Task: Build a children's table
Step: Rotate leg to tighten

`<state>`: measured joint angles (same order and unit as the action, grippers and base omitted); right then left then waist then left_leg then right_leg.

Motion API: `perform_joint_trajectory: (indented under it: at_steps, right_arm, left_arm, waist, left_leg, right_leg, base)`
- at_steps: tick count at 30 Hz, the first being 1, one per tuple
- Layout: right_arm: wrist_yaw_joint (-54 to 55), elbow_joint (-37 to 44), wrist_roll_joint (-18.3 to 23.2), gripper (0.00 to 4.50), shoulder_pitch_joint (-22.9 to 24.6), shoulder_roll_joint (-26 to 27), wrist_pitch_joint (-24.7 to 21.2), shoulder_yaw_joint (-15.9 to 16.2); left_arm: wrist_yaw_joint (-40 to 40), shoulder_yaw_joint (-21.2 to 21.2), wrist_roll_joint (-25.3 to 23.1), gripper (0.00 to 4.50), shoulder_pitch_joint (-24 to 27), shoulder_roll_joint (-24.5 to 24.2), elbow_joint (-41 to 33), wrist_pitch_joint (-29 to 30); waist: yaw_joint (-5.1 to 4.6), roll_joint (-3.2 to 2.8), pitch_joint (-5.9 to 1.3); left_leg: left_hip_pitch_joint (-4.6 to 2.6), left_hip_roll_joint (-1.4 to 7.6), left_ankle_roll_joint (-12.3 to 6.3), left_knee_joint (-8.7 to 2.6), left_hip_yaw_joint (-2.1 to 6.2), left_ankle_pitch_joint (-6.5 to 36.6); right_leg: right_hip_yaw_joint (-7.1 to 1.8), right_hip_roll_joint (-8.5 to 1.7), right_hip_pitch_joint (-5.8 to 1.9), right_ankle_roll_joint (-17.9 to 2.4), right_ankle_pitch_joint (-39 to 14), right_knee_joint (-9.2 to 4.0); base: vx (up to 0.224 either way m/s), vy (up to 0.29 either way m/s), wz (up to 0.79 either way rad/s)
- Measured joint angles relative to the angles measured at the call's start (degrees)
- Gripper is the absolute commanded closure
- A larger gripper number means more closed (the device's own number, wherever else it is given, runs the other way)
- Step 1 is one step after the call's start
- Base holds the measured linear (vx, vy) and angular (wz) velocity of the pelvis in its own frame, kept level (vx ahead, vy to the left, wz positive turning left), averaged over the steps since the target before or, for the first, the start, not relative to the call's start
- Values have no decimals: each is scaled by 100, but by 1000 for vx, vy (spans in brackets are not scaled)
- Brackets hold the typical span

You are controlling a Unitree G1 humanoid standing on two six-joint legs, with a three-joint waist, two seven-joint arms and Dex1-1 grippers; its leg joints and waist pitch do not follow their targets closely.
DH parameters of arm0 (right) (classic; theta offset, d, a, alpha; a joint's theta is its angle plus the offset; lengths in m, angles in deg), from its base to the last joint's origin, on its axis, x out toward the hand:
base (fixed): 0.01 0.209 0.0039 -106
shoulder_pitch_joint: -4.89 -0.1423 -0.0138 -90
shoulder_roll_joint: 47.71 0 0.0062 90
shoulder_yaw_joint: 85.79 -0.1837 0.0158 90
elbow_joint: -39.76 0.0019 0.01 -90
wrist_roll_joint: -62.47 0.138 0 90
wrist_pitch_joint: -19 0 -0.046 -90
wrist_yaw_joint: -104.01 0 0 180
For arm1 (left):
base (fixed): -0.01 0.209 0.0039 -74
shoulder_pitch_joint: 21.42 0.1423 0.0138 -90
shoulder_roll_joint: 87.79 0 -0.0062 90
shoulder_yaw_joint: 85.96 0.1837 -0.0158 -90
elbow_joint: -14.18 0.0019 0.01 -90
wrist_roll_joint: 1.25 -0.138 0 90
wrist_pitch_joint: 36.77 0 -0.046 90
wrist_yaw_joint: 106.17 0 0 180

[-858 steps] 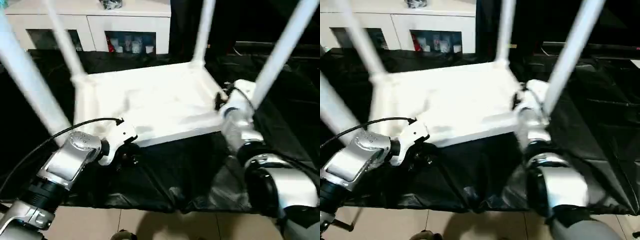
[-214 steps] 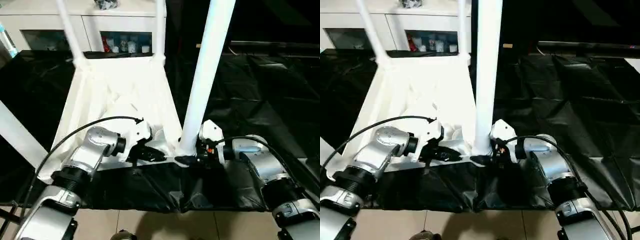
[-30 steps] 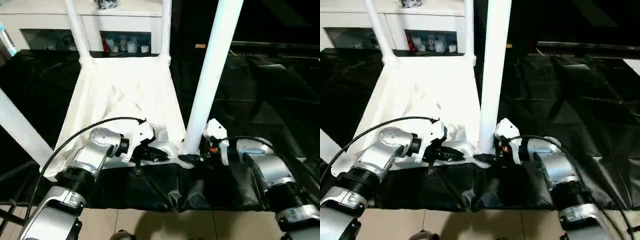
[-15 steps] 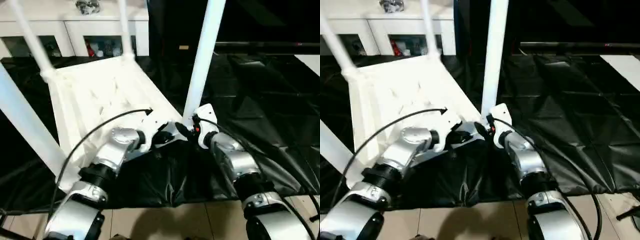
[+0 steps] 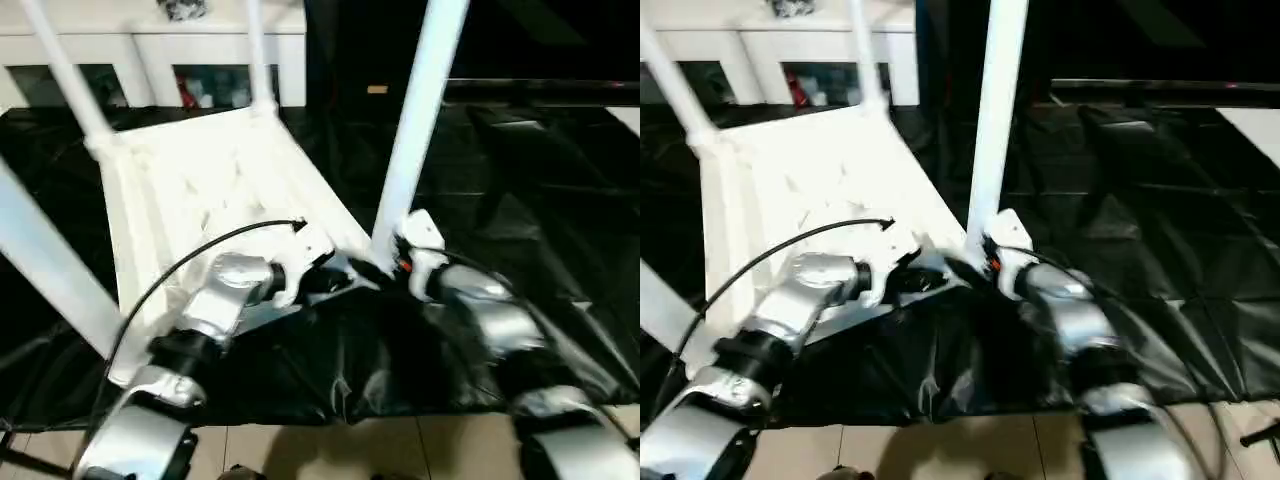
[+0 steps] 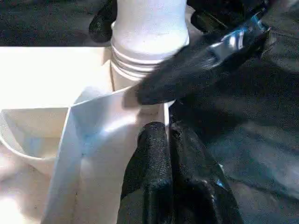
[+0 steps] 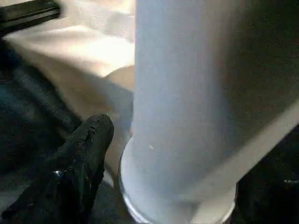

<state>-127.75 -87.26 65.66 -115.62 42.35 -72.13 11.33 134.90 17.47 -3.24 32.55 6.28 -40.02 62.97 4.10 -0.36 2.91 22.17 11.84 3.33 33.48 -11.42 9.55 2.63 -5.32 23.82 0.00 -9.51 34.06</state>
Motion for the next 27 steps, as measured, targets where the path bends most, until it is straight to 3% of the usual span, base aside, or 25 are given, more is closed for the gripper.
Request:
perform_joint_trajectory:
  at_steps: [3, 10, 12, 17, 27]
  right_arm:
    - [-862, 336, 192, 74, 205, -275, -96, 177]
    - [-1600, 674, 386, 88, 327, -489, -379, 300]
    - [-1689, 759, 395, 117, 342, -527, -466, 343]
    - [-1757, 815, 392, 164, 367, -565, -492, 392]
    - [-1273, 797, 332, 179, 422, -331, -495, 272]
  left_arm:
    - [579, 43, 116, 450, 126, -217, -130, -54]
    - [1239, 154, 242, 450, 180, -462, -194, -56]
    - [1323, 172, 249, 450, 197, -499, -251, -21]
    - [1401, 221, 288, 450, 240, -543, -348, 18]
    - [1085, 192, 259, 450, 243, -509, -346, 46]
  waist:
    - [104, -2, 2]
    - [134, 0, 3]
    - [143, 0, 3]
    - [169, 0, 3]
    - [129, 1, 3]
  left_leg:
    - [-2, 3, 0, 6, -3, 0]
    - [-2, 1, 1, 14, -7, 0]
    - [-2, 1, 1, 12, -6, -1]
    - [-2, 2, 1, 13, -6, -1]
    - [-10, 2, 2, 12, -5, -1]
  right_leg:
    - [-3, 0, -2, -1, 1, 4]
    - [-7, -5, -9, -10, 7, 6]
    - [-6, -5, -9, -10, 7, 7]
    - [-6, -5, -9, -9, 6, 6]
    - [-6, -4, -11, -10, 9, 9]
  base:
    - [0, 0, 0]
    - [0, 0, 0]
    - [0, 0, 0]
    - [0, 0, 0]
    - [0, 0, 0]
